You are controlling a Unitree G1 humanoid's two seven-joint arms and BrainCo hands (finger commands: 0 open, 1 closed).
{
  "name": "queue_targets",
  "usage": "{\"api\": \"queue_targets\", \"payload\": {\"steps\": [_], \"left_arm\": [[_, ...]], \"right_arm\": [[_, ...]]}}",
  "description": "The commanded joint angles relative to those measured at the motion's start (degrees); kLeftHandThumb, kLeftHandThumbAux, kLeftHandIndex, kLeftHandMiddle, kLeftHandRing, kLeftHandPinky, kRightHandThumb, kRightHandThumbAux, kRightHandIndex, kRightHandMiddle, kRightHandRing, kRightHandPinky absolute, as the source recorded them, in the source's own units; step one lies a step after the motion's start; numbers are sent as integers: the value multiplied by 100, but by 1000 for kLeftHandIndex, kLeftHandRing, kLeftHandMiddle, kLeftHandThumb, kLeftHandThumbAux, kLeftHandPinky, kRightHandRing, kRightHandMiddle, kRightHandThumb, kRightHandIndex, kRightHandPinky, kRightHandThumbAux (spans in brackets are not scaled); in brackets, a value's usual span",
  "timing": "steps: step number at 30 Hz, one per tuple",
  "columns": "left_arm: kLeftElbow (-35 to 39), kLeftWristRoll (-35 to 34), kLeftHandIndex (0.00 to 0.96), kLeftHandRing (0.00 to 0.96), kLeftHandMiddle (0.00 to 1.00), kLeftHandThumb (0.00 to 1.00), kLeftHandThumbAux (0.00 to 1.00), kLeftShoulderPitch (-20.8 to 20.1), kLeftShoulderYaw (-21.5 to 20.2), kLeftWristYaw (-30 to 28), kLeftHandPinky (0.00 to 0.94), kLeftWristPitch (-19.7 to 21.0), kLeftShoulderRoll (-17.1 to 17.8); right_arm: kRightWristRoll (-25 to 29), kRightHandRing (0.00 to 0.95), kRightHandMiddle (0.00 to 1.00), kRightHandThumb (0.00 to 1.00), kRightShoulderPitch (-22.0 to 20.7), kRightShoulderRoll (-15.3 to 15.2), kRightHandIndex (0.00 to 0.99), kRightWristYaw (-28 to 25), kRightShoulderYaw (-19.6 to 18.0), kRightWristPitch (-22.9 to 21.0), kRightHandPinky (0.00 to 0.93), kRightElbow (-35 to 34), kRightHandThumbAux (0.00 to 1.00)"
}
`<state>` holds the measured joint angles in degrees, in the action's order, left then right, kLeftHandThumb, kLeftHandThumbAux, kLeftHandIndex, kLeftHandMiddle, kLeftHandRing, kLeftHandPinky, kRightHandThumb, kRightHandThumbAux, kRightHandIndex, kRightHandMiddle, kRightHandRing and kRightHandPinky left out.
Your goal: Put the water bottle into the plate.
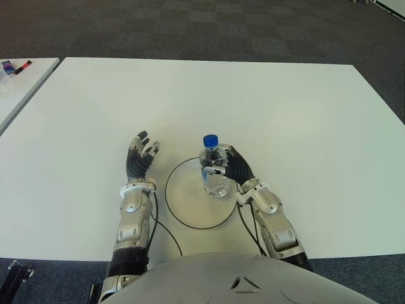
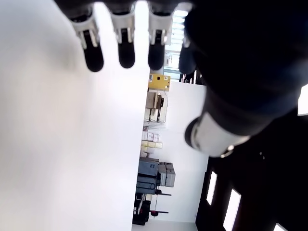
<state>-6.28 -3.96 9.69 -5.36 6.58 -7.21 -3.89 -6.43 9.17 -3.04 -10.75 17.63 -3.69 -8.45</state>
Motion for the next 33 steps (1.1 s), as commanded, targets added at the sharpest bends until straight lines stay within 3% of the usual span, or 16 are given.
{"api": "queue_targets", "payload": {"steps": [1, 23, 33], "left_arm": [[50, 48, 171, 110, 121, 367, 799, 2, 77, 32, 164, 102, -96], [120, 13, 187, 118, 135, 424, 806, -4, 110, 78, 171, 151, -152], [160, 86, 179, 110, 130, 391, 810, 23, 180, 112, 159, 145, -121]], "right_arm": [[87, 885, 536, 859, 2, 15, 410, -72, 49, -23, 863, 28, 674], [-251, 872, 529, 856, -111, 73, 398, -10, 520, 469, 847, 361, 677], [-376, 878, 533, 857, -188, 54, 402, 9, 589, 521, 853, 459, 676]]}}
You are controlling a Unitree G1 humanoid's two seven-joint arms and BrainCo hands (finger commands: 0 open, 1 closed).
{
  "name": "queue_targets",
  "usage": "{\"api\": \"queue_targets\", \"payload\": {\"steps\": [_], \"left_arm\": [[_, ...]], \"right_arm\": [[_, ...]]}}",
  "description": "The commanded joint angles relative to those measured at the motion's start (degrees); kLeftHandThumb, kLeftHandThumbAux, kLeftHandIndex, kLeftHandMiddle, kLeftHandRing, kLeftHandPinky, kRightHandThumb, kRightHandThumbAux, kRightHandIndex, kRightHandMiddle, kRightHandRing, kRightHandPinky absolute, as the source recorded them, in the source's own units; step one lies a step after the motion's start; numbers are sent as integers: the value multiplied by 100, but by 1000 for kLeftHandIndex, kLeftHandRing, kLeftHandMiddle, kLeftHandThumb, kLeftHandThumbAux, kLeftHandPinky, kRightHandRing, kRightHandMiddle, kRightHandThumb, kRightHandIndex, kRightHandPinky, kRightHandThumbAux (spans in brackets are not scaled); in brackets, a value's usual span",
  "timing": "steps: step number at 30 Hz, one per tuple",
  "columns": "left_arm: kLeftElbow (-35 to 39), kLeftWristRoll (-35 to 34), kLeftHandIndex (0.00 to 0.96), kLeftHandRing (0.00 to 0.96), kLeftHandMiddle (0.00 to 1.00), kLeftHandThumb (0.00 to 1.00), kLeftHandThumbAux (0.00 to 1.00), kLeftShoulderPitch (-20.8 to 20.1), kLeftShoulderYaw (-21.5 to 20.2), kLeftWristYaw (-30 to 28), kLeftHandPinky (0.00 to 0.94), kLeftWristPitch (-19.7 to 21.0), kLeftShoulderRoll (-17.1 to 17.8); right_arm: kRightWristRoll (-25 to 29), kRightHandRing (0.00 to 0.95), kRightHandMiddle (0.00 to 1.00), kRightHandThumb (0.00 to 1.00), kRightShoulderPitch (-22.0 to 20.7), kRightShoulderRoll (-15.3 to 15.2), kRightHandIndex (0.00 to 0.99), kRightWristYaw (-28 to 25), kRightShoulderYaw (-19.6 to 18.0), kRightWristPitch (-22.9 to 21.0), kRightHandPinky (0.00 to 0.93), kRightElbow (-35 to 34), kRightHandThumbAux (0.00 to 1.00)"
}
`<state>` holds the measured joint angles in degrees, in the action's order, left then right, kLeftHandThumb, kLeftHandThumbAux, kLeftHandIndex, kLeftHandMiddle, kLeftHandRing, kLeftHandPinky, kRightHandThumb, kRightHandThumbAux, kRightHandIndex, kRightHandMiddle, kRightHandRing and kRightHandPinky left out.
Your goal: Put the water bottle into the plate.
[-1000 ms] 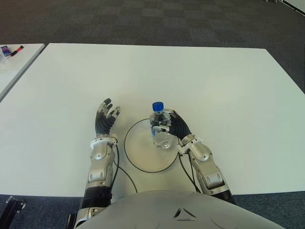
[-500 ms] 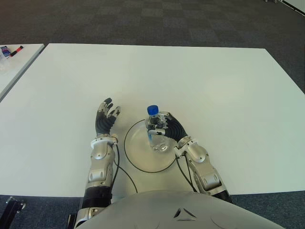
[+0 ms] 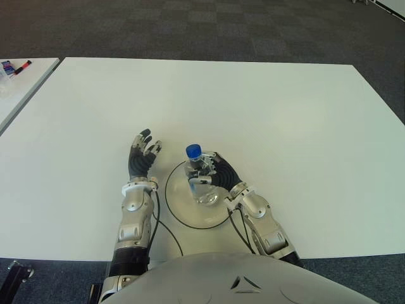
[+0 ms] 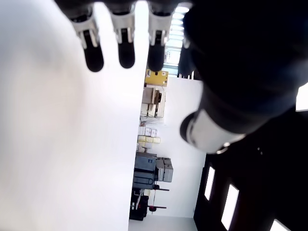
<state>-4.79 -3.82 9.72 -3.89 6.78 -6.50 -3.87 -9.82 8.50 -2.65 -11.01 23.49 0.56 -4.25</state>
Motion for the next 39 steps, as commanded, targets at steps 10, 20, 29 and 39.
{"api": "queue_targets", "payload": {"steps": [10, 20, 29, 39], "left_arm": [[37, 81, 178, 112, 133, 375, 819, 35, 43, 114, 167, 73, -132], [53, 77, 177, 107, 130, 383, 821, 44, 49, 86, 156, 98, -110], [67, 94, 177, 109, 129, 384, 815, 45, 52, 87, 161, 131, -94], [77, 88, 176, 107, 126, 383, 810, 48, 50, 71, 157, 142, -85]], "right_arm": [[-124, 880, 532, 857, -151, 58, 401, 73, 8, 44, 862, 64, 676], [-88, 881, 534, 858, -217, 121, 404, 74, 5, 63, 847, 182, 675], [-138, 885, 536, 858, -241, 128, 405, 119, 11, 69, 849, 219, 675], [-130, 886, 538, 858, -261, 122, 406, 126, 4, 78, 837, 258, 675]]}}
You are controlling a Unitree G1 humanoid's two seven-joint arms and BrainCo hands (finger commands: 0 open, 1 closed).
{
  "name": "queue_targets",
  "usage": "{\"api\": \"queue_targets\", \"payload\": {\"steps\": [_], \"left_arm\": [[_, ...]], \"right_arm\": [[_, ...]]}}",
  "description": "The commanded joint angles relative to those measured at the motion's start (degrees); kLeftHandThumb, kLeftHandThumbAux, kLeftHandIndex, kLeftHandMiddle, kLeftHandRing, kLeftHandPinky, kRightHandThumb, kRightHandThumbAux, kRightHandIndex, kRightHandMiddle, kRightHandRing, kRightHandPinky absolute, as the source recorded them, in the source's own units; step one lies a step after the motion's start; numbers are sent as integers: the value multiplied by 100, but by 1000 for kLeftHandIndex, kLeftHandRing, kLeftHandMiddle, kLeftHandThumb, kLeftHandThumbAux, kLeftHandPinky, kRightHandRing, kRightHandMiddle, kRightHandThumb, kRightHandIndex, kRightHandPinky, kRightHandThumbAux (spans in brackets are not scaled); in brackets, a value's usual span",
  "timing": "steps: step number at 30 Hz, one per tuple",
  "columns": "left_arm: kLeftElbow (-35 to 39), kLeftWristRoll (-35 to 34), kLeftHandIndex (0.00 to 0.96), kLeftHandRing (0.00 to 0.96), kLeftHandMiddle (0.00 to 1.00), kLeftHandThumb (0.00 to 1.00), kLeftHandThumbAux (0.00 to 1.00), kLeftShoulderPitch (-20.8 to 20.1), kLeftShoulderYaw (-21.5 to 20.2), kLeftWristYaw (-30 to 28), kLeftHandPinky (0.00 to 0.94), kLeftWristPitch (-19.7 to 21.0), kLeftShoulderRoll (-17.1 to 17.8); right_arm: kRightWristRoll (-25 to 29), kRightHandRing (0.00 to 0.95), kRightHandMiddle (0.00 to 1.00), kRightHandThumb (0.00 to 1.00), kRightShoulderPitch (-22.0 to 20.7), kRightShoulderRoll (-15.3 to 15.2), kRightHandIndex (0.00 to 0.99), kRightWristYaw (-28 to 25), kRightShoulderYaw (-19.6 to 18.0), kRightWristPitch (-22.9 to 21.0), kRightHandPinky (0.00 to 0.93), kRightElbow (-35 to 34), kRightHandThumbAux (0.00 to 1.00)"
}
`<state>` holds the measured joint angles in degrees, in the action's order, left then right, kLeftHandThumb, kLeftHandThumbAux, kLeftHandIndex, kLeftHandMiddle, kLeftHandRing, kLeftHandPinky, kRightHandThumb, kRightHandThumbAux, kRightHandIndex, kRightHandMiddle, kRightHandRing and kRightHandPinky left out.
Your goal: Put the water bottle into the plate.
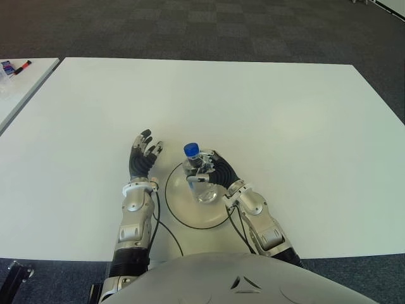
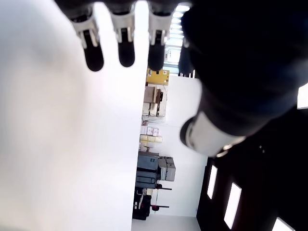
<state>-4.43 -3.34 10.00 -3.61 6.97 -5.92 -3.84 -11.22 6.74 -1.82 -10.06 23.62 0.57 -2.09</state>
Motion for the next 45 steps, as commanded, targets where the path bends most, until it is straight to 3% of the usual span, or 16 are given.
{"api": "queue_targets", "payload": {"steps": [1, 8, 15, 23, 28, 35, 45], "left_arm": [[37, 37, 177, 107, 126, 384, 810, 18, 18, 52, 158, 85, -89], [35, 15, 182, 113, 129, 394, 809, 23, 13, 40, 171, 50, -98], [39, -1, 180, 114, 128, 388, 806, 24, 7, 24, 169, 63, -89], [58, -34, 174, 106, 119, 381, 799, 33, -17, 21, 156, 140, -84], [71, -36, 175, 100, 116, 390, 797, 38, -39, 59, 143, 165, -99], [81, -29, 174, 94, 113, 395, 793, 39, -55, 77, 139, 192, -102], [95, -52, 169, 97, 115, 376, 791, 41, -71, 38, 149, 227, -78]], "right_arm": [[19, 883, 537, 858, -94, 39, 405, 31, -13, 106, 820, 66, 675], [15, 860, 530, 856, -145, 22, 400, 67, -48, 362, 716, 218, 678], [10, 841, 529, 855, -217, 34, 399, 142, -106, 660, 700, 391, 678], [130, 756, 534, 854, -209, 155, 410, 268, -231, 817, 459, 543, 672], [232, 700, 537, 850, -224, 242, 399, 286, -328, 920, 451, 716, 674], [310, 498, 506, 841, -225, 324, 383, 328, -395, 1153, 373, 892, 681], [301, 400, 456, 842, -193, 315, 432, 272, -440, 1091, 358, 784, 677]]}}
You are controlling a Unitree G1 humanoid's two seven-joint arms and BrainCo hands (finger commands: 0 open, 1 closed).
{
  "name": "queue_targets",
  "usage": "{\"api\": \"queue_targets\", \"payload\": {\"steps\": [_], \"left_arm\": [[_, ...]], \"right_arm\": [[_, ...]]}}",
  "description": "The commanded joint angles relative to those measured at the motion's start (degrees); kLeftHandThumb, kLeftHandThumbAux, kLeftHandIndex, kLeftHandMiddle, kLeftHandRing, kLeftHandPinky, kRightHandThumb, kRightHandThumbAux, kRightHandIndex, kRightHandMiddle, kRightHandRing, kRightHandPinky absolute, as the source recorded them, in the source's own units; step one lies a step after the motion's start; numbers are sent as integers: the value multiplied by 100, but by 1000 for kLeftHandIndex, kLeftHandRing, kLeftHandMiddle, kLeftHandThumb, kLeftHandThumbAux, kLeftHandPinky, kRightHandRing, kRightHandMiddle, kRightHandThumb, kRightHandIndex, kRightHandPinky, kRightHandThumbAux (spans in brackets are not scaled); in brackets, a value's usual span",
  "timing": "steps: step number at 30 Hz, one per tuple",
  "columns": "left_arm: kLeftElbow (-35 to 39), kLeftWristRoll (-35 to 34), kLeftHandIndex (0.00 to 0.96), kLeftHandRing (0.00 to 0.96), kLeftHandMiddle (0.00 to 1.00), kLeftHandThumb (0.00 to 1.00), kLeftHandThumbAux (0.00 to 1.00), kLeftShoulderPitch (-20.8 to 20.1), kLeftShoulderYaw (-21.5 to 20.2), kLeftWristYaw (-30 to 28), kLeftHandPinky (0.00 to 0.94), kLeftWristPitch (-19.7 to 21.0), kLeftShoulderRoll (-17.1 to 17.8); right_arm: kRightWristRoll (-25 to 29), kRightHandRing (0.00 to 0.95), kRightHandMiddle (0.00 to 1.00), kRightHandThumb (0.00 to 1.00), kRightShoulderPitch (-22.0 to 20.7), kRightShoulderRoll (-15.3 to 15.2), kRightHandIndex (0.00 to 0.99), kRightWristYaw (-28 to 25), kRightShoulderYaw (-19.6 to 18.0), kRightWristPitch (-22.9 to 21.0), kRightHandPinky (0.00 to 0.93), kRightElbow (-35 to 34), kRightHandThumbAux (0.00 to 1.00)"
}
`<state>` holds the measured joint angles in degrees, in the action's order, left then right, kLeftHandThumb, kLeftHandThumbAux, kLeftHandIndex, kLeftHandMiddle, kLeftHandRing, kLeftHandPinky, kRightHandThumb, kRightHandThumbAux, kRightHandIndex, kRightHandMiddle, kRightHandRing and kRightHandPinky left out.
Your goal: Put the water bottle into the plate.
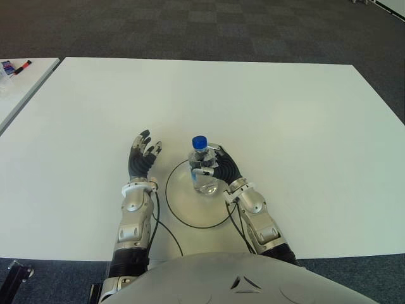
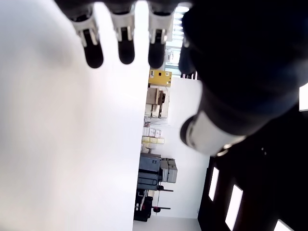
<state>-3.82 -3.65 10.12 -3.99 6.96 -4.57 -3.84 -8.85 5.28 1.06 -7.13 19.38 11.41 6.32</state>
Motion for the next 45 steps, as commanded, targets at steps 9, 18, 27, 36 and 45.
{"api": "queue_targets", "payload": {"steps": [9, 18, 27, 36, 45], "left_arm": [[32, -47, 173, 94, 112, 391, 782, 26, -53, 49, 141, 105, -84], [9, -81, 172, 91, 111, 398, 781, 38, -53, -9, 144, 45, -64], [3, -114, 177, 96, 115, 404, 787, 38, -54, -5, 149, 36, -69], [-37, -104, 179, 102, 120, 403, 788, 21, -53, -6, 154, 1, -64], [-19, -95, 185, 112, 129, 409, 792, 28, -22, -50, 162, -4, -43]], "right_arm": [[43, 384, 447, 841, -55, 43, 439, -17, -35, -87, 370, -95, 679], [24, 393, 446, 840, -75, 18, 438, -26, -45, -147, 394, -130, 679], [52, 406, 448, 841, -96, 11, 437, -65, -69, -214, 405, -162, 680], [241, 394, 451, 839, -139, 8, 428, -258, -125, -81, 375, -128, 682], [398, 274, 280, 633, -51, -255, 263, -687, -111, -293, 271, -735, 647]]}}
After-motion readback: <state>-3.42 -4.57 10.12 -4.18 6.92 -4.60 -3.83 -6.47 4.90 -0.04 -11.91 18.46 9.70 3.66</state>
